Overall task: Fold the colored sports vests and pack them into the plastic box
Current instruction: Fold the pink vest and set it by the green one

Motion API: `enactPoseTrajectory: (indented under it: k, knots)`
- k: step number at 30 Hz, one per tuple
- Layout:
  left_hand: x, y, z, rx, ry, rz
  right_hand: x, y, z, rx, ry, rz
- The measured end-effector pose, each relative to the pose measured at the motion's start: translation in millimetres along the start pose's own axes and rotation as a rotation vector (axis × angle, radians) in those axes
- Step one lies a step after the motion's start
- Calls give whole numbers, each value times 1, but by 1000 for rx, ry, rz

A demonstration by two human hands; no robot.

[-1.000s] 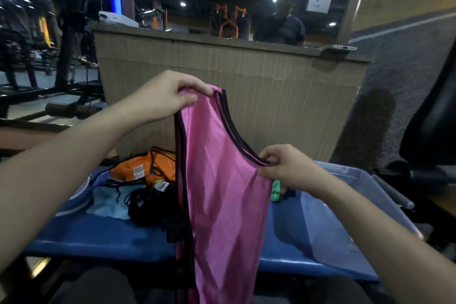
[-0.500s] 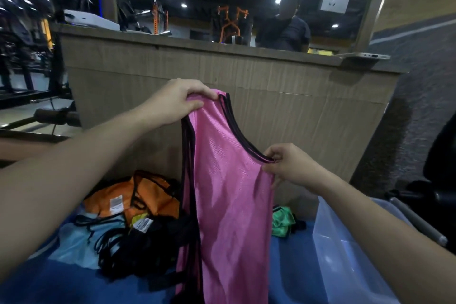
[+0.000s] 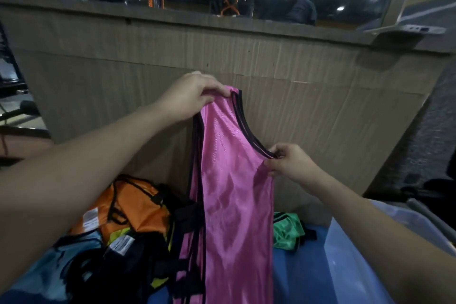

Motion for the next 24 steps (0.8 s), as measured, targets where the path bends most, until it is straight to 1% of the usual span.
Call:
enactPoseTrajectory:
  k: [6, 13, 18, 24]
  knots:
    - [1, -26, -24, 38, -6, -4, -30, -22, -4, 67, -34, -18]
    - [-6, -46, -70, 71, -42, -32, -46, -39, -24, 105, -29, -98]
    - [-23, -56, -99, 87, -79, -55, -58, -48, -45, 116, -42, -133]
    - [-50, -69, -145, 124, -96, -110, -74, -61, -63, 165, -56, -245]
Point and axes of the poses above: each hand's wrist, its own z-axis towards the middle knuckle, its own y-axis out of the back of the hand, x = y × z, the point moved 8 cm from there along z, towards the middle knuckle, and after that the axes turned 4 degrees about x, right-handed, at the moved point
